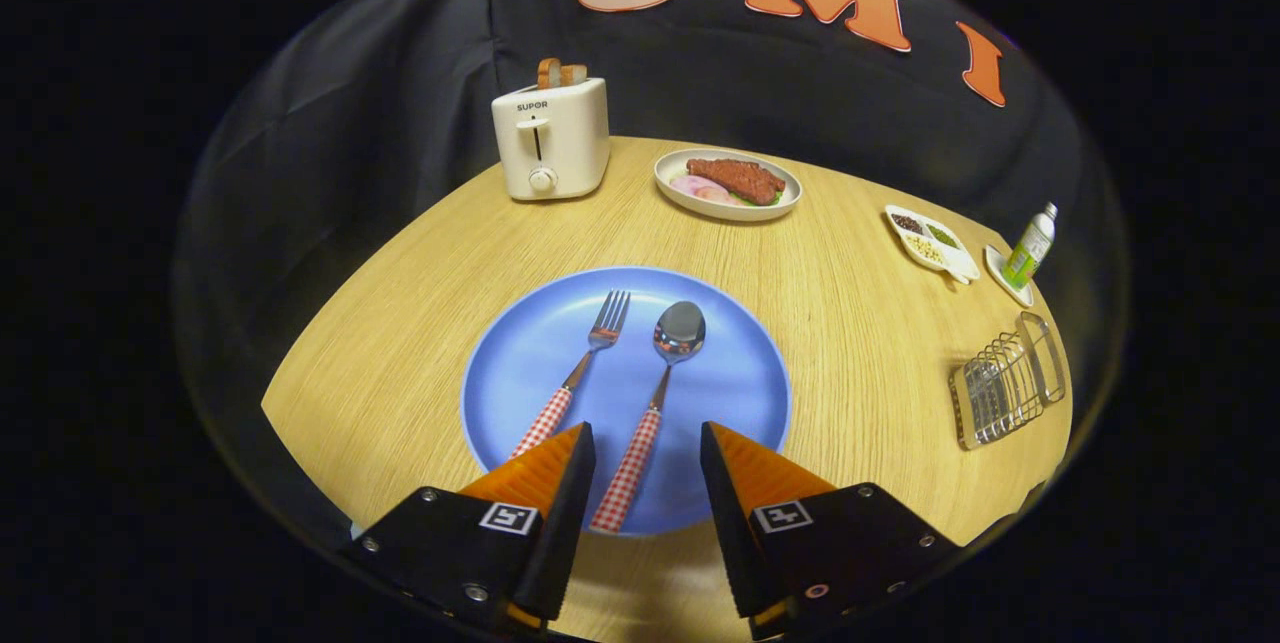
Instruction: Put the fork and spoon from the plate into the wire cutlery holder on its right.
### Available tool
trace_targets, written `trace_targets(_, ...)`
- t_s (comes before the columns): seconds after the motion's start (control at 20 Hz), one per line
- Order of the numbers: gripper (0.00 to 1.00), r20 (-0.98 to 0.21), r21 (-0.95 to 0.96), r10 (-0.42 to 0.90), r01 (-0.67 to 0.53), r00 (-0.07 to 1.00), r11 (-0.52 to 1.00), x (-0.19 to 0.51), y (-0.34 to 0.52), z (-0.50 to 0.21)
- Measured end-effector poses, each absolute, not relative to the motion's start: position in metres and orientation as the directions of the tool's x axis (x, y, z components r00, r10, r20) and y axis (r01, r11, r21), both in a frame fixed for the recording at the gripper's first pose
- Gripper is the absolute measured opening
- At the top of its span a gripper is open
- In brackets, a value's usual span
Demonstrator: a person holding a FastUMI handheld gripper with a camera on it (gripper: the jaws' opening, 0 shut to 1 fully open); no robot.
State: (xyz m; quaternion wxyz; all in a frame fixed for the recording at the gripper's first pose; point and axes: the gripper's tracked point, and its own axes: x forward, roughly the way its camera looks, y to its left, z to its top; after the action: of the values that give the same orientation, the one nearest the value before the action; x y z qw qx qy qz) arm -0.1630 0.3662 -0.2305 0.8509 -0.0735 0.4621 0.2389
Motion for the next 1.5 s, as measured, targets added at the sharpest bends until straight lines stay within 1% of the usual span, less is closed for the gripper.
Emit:
trace_targets(0.1,0.56,-0.837,0.089,0.32,-0.466,0.444,0.88,-0.165,0.365,-0.238)
trace_targets(0.15,0.5,-0.845,0.1,0.321,-0.462,0.428,0.881,-0.166,0.367,-0.24)
trace_targets(0.2,0.47,-0.855,0.114,0.321,-0.458,0.406,0.882,-0.17,0.369,-0.244)
trace_targets(0.25,0.4,-0.864,0.131,0.327,-0.457,0.382,0.88,-0.172,0.371,-0.247)
trace_targets(0.3,0.38,-0.872,0.145,0.332,-0.458,0.359,0.877,-0.175,0.374,-0.252)
trace_targets(0.35,0.31,-0.879,0.142,0.325,-0.459,0.349,0.877,-0.175,0.373,-0.255)
trace_targets(0.45,0.26,-0.875,0.129,0.325,-0.473,0.359,0.871,-0.169,0.372,-0.255)
trace_targets(0.5,0.21,-0.877,0.145,0.332,-0.468,0.346,0.872,-0.17,0.374,-0.256)
trace_targets(0.55,0.14,-0.884,0.151,0.329,-0.462,0.334,0.874,-0.171,0.372,-0.256)
trace_targets(0.65,0.1,-0.884,0.135,0.318,-0.464,0.342,0.876,-0.163,0.363,-0.253)
trace_targets(0.8,0.09,-0.87,0.128,0.327,-0.471,0.37,0.873,-0.151,0.35,-0.238)
trace_targets(0.9,0.09,-0.854,0.1,0.32,-0.473,0.411,0.875,-0.135,0.332,-0.222)
trace_targets(1.05,0.09,-0.835,0.043,0.285,-0.462,0.47,0.886,-0.11,0.293,-0.196)
trace_targets(1.2,0.09,-0.828,-0.027,0.221,-0.43,0.515,0.902,-0.087,0.243,-0.174)
trace_targets(1.35,0.09,-0.836,-0.038,0.18,-0.381,0.518,0.924,-0.076,0.201,-0.157)
trace_targets(1.5,0.09,-0.862,-0.051,0.132,-0.342,0.489,0.938,-0.074,0.158,-0.151)
